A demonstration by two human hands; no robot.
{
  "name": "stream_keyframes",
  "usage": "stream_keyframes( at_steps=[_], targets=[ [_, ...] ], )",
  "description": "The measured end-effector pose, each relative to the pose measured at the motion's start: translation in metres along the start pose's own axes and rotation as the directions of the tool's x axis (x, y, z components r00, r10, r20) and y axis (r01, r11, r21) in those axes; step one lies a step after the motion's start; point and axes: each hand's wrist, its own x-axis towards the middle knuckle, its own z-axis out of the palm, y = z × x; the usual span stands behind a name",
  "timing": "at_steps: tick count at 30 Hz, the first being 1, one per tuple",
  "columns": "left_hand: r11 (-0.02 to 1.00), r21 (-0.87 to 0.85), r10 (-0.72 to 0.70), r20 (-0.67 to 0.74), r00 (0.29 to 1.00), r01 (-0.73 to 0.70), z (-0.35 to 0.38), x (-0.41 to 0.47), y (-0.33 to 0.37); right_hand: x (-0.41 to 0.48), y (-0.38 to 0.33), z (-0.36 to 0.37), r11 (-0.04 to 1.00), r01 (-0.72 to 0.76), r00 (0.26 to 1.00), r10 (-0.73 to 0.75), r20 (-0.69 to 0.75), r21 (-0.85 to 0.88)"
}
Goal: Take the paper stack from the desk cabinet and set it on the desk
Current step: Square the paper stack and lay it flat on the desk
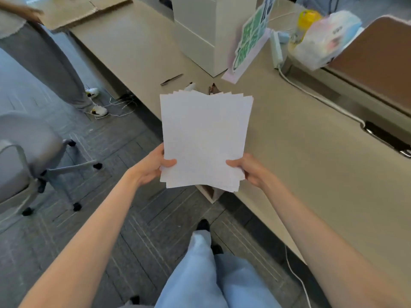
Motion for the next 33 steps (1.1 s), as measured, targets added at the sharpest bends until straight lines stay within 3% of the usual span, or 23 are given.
stream_keyframes(
  at_steps=[8, 16, 21, 27, 30, 33],
  targets=[
    [0.989, 0.104, -0.122, 0.182, 0.976, 0.104, 0.061, 0.11, 0.025, 0.006, 0.003, -0.088, 0.987, 0.022, 0.976, 0.014, -0.219, 0.157],
    [0.966, 0.224, -0.195, 0.301, 0.934, 0.13, 0.12, 0.198, 0.033, 0.031, 0.018, -0.143, 0.953, 0.044, 0.88, 0.105, -0.464, 0.299],
    [0.981, 0.126, -0.187, 0.434, 0.882, 0.146, 0.157, 0.234, 0.054, 0.031, 0.033, -0.172, 0.924, 0.075, 0.847, 0.14, -0.513, 0.376],
    [0.997, 0.048, -0.075, 0.417, 0.906, 0.06, 0.205, 0.259, 0.108, 0.025, 0.016, -0.204, 0.929, 0.138, 0.828, 0.082, -0.555, 0.343],
    [0.998, 0.039, 0.036, 0.371, 0.928, -0.054, 0.229, 0.262, 0.141, 0.021, -0.014, -0.224, 0.924, 0.223, 0.794, 0.014, -0.608, 0.312],
    [0.972, 0.002, 0.217, 0.368, 0.904, -0.234, 0.25, 0.257, 0.172, 0.014, -0.044, -0.243, 0.913, 0.322, 0.761, -0.093, -0.642, 0.249]
  ],
)
